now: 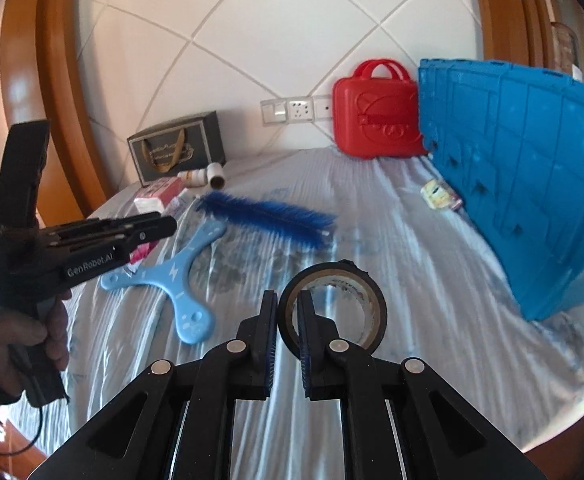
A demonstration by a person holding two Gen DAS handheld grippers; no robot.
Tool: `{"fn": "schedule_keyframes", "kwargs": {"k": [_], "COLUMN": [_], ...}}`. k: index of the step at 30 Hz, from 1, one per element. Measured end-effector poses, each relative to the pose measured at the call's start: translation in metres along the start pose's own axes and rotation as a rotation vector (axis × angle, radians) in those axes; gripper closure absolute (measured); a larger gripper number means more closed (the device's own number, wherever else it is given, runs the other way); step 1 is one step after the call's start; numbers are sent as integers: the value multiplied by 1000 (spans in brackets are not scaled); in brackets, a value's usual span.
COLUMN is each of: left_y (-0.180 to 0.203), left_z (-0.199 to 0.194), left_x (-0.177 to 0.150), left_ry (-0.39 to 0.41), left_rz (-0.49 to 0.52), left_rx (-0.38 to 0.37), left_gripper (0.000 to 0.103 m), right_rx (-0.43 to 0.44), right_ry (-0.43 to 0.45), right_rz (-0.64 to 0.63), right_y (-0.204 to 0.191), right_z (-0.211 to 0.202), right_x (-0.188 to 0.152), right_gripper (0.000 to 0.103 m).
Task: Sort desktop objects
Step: 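Carry the tape roll and ointment tube over the blue crate and open both grippers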
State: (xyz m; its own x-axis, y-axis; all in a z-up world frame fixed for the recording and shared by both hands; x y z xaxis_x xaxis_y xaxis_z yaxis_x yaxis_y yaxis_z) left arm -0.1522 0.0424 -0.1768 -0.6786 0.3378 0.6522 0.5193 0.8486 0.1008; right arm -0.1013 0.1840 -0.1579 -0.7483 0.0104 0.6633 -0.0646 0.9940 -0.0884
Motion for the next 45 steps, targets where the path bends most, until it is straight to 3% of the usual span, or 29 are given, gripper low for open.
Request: {"fn": "schedule_keyframes", "kwargs": {"k": [14, 18, 26, 33, 45], "left_y": [182, 241, 331, 364, 372], "left_z": [-23, -26, 1, 31, 51], "left_x": [183, 225, 283, 306, 326], "left_ry": [174, 207, 196, 140, 100], "left_rz": [154, 208, 259, 227, 170], "left_rx": [-137, -172, -212, -182, -121], "left_gripper": [86, 86, 86, 86, 86], "right_rx": [-173, -224, -297, -320, -335], "right_ry": [273, 304, 318, 301, 290], "right_rz": [1, 32, 95, 124, 130], "right_y": [152, 205, 297, 346, 372], "right_z": [-147, -171, -186, -183, -170], "right_x": [138, 169, 189, 202, 219], "right_gripper": [93, 93, 93, 93, 93]}}
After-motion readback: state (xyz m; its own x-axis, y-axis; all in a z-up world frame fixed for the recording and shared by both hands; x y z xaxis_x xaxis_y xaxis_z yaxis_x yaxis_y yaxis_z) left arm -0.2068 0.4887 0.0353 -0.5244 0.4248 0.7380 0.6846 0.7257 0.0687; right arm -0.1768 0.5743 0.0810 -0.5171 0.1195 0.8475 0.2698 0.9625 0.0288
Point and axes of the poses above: each gripper's, at about its wrist camera, not at the fingertips, and z roughly the way its jaws point, y to its right, x to its top, the point moved 7 cm from there along z, roughly the way its jaws point, and after that the axes turned 13 degrees about -y, right-handed, at the moved point
